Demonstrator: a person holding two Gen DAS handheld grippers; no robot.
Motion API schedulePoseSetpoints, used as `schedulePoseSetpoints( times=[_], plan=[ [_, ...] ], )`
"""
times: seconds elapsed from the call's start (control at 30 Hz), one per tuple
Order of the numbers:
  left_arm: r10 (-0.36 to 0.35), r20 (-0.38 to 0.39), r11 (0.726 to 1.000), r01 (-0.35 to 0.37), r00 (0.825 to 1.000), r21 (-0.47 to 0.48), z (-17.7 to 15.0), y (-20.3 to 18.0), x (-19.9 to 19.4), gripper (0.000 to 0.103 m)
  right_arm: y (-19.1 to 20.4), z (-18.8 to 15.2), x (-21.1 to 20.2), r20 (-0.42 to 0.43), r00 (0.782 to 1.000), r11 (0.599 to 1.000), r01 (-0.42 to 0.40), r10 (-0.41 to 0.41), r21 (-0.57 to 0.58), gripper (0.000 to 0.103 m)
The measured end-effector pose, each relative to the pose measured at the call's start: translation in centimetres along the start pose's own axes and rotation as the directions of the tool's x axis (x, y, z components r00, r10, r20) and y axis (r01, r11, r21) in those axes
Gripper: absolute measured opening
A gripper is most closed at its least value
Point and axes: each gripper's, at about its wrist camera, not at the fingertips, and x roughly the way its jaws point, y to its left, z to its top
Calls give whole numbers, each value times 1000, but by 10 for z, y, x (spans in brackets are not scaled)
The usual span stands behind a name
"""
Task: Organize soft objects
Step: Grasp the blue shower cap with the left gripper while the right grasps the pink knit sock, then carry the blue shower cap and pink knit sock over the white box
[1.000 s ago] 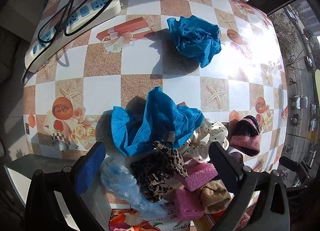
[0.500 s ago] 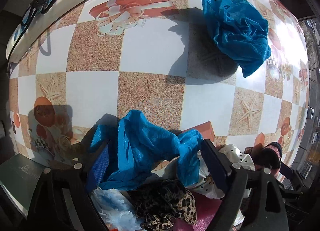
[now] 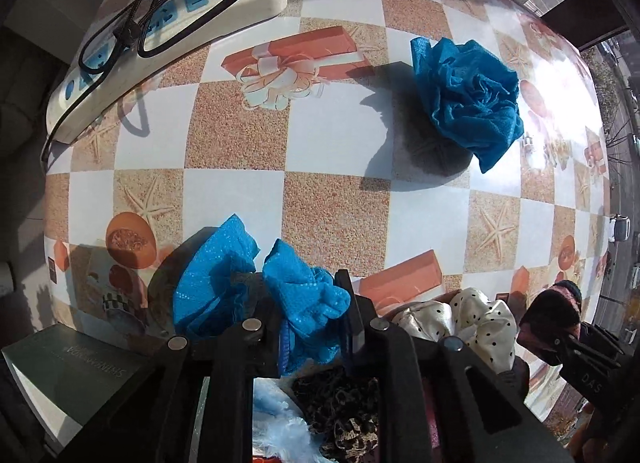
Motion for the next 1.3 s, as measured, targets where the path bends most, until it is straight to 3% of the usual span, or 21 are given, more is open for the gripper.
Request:
schedulePoseSetpoints(
  times=[0.27,0.5,0.87,1.3],
  plan=[
    [36,154,995,-50,987,89,-15,-26,-56,21,-6,-19,-44,97,995,1000,17,-16,-12,44],
    [25,196,979,-64,980,193,-37,-86,-97,21,-13,-41,-73,168,985,996,54,-43,-66,44],
    [-27,258,956,-51,966,290,-79,-131,-144,21,-43,-79,-111,232,972,997,56,-43,-48,44],
    [-123,257,888,-9,958,459,-163,-214,-182,21,-102,-145,-140,283,959,1000,26,-28,10,44]
  ],
)
